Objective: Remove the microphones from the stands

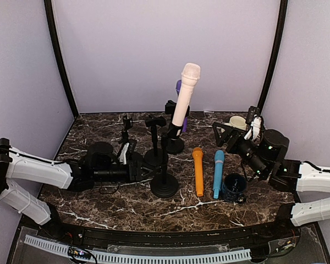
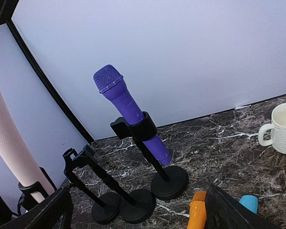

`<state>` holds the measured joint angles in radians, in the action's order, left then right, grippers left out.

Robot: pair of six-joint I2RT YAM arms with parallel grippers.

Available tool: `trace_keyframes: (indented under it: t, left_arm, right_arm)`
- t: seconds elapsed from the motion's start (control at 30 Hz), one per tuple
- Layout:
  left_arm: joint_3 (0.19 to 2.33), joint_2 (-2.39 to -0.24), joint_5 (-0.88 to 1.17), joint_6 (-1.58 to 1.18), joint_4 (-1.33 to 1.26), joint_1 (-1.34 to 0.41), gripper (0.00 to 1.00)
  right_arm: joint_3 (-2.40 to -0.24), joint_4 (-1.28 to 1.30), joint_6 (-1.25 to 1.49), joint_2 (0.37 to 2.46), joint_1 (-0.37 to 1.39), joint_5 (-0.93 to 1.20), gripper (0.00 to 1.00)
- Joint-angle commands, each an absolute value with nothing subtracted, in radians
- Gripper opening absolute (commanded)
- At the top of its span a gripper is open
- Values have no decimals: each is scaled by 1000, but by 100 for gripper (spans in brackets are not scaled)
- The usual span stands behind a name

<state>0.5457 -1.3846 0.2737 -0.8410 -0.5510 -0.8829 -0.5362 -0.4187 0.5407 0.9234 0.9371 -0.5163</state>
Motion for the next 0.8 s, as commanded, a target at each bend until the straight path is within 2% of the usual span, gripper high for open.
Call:
trace_keyframes:
  t: [0.0,0.33,0.77]
  left_arm:
    - [587,-1289,193,-691,-404,-884,63]
    - [699,-1335,165,-584,-306,-913,66]
    - [660,-1410,189,-735,-449,-914,38]
  right_arm:
    - [-533,-448,546,922,931,-522,98]
    - [-531,-459,547,935,931,-515,98]
    - [-514,-453,554,911,932,-516,98]
